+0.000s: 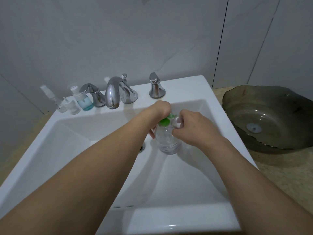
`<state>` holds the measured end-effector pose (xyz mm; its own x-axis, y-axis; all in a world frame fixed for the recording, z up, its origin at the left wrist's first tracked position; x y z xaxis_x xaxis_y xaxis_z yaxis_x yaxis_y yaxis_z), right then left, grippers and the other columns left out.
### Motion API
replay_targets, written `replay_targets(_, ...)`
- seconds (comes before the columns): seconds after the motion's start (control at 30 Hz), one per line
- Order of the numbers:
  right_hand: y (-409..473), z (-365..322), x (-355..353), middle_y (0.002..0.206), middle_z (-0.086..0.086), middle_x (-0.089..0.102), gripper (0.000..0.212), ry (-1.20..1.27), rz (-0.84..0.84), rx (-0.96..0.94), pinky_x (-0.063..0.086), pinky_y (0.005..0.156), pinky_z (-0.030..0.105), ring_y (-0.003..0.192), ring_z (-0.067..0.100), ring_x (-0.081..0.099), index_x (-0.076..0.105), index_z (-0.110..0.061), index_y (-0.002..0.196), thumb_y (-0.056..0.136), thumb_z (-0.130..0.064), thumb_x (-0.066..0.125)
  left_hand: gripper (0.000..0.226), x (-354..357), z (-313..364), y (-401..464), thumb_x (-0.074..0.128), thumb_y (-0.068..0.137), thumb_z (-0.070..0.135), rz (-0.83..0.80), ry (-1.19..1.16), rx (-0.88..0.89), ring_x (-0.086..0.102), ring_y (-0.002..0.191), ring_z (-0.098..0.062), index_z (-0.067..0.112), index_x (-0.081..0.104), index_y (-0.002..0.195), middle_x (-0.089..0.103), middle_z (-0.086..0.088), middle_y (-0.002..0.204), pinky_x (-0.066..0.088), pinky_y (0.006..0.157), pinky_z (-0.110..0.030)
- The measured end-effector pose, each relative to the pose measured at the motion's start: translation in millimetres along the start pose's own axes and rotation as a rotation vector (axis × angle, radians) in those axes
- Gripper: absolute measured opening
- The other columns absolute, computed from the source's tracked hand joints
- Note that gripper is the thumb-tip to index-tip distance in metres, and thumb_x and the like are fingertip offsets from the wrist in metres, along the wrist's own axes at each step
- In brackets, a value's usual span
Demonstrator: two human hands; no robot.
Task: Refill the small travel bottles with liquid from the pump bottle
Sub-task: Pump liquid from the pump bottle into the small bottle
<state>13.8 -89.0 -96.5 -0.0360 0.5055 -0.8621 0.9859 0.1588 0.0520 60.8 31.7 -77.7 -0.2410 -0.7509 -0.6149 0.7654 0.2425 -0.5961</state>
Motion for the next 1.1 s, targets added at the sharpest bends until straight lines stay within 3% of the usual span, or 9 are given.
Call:
replay_targets(0.13,0.9,-1.9,-0.1,0.091,-0.002,0.061,0.027,-0.003,0.029,-0.015,0.042,0.064,0.031,0.081,0.023,0.056,0.048,-0.023,0.092,0.076,-0.039,0.063,0.033,-6.7,-4.9,-2.8,0.039,0.094,0.024,-0.085,-0.080,-0.040,0.062,0.100,-0.041,0.004,0.063,0.104,0.066,-0.017,0.112,0.054,0.089,-0.063)
replay_targets(0.27,0.8,-3.3,-5.9,0.089,-0.005,0.057,0.028,0.001,0.102,-0.038,0.038,0.066,0.030,0.083,0.022,0.055,0.043,-0.026,0.093,0.077,-0.039,0.063,0.036,-15.6,0.6,-9.6,0.039,0.099,0.033,-0.198,-0.152,-0.076,0.048,0.123,-0.050,0.003,0.054,0.113,0.058,-0.016,0.111,0.043,0.096,-0.075)
replay_targets(0.37,0.5,-3.5,-6.0,0.090,-0.004,0.058,0.029,0.004,0.100,-0.042,0.040,0.067,0.031,0.085,0.023,0.057,0.044,-0.026,0.094,0.078,-0.039,0.063,0.032,-16.6,2.1,-11.6,0.039,0.099,0.033,-0.219,-0.134,-0.086,0.047,0.125,-0.050,0.005,0.055,0.098,0.057,-0.017,0.109,0.043,0.096,-0.076)
replay_targets(0.53,0.6,-2.2,-5.0,0.091,-0.002,0.058,0.029,0.002,0.065,-0.019,0.040,0.065,0.031,0.080,0.022,0.054,0.045,-0.025,0.094,0.077,-0.039,0.063,0.041,-10.2,1.3,-4.1,0.035,0.094,0.021,-0.121,-0.044,-0.039,0.062,0.104,-0.048,0.001,0.064,0.115,0.063,-0.020,0.118,0.053,0.079,-0.073)
replay_targets(0.6,0.4,-1.5,-2.2,0.093,-0.001,0.060,0.029,-0.012,0.028,-0.012,0.042,0.065,0.031,0.082,0.023,0.057,0.048,-0.022,0.096,0.077,-0.038,0.063,0.040,-4.2,0.3,0.3,0.036,0.094,0.016,-0.049,0.000,-0.018,0.064,0.097,-0.044,-0.001,0.063,0.117,0.063,-0.022,0.118,0.056,0.079,-0.067)
replay_targets(0.87,0.3,-0.4,-0.1,0.092,-0.002,0.059,0.027,-0.004,0.000,-0.005,0.040,0.064,0.030,0.083,0.024,0.057,0.051,-0.021,0.097,0.078,-0.036,0.063,0.038,-0.1,-1.2,2.1,0.039,0.095,0.012,-0.007,0.008,0.007,0.066,0.101,-0.044,-0.002,0.065,0.117,0.066,-0.024,0.115,0.057,0.085,-0.063)
replay_targets(1.0,0.4,-2.4,-0.6,0.090,0.000,0.059,0.028,-0.022,0.042,-0.035,0.039,0.063,0.031,0.084,0.025,0.058,0.051,-0.019,0.096,0.078,-0.036,0.063,0.035,-4.6,-4.1,-1.6,0.039,0.092,0.021,-0.032,-0.041,-0.006,0.064,0.096,-0.039,0.004,0.065,0.109,0.065,-0.018,0.114,0.056,0.084,-0.062)
replay_targets(1.1,-0.2,-2.8,-5.1,0.085,-0.003,0.056,0.027,0.008,0.106,-0.051,0.036,0.063,0.031,0.077,0.022,0.053,0.046,-0.021,0.092,0.078,-0.036,0.063,0.034,-10.8,-0.1,-8.3,0.042,0.096,0.031,-0.092,-0.119,-0.038,0.056,0.114,-0.044,0.005,0.058,0.112,0.060,-0.015,0.122,0.050,0.091,-0.069)
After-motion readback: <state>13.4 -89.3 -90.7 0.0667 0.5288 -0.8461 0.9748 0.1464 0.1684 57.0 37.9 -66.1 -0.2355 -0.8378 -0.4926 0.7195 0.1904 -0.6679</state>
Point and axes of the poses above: each hand's wrist, its own y-axis towards the middle knuckle, its own x-axis out of the palm, z = x × y, the point moved 2 cm from there along y, towards the middle knuckle
